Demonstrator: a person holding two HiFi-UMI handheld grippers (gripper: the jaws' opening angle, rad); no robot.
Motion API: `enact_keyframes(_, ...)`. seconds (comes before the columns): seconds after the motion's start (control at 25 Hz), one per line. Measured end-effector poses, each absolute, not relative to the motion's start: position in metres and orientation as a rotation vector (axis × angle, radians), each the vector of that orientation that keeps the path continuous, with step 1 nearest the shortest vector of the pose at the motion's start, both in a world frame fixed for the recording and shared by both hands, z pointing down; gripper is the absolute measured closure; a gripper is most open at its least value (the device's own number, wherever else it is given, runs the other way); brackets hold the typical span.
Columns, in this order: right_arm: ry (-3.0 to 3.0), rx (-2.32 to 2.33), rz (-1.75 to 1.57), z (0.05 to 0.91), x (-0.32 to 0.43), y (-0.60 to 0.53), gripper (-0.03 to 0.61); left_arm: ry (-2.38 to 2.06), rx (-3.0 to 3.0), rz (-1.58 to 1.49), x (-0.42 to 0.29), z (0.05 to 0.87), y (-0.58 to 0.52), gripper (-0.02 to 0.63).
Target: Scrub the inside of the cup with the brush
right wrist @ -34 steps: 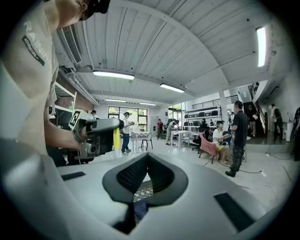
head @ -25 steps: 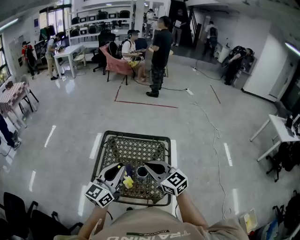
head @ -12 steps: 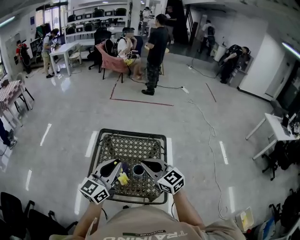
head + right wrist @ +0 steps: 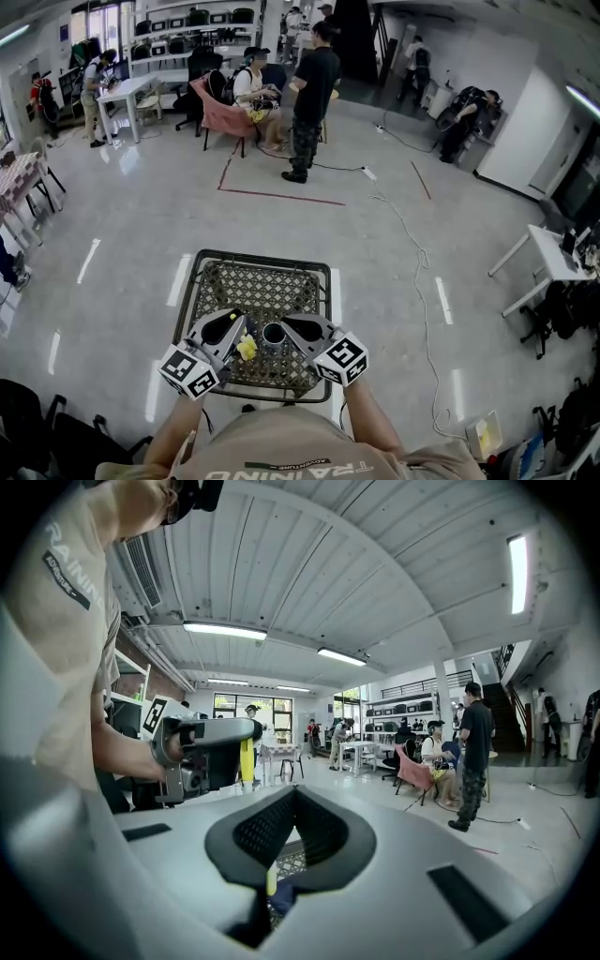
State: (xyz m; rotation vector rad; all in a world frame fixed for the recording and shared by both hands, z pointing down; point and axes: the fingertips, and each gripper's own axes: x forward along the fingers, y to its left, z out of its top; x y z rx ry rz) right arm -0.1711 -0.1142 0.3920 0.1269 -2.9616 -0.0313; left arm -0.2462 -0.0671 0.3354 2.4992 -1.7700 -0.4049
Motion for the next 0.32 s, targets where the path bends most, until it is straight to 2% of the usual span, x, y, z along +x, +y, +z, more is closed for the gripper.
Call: enact_keyframes(0.32,-2.948,0.102,-0.034,0.4026,-0.1654,-0.1150,0.563,-1.784,2.515,-0.395,-0.2410,0.3316,-0.0759,0.560)
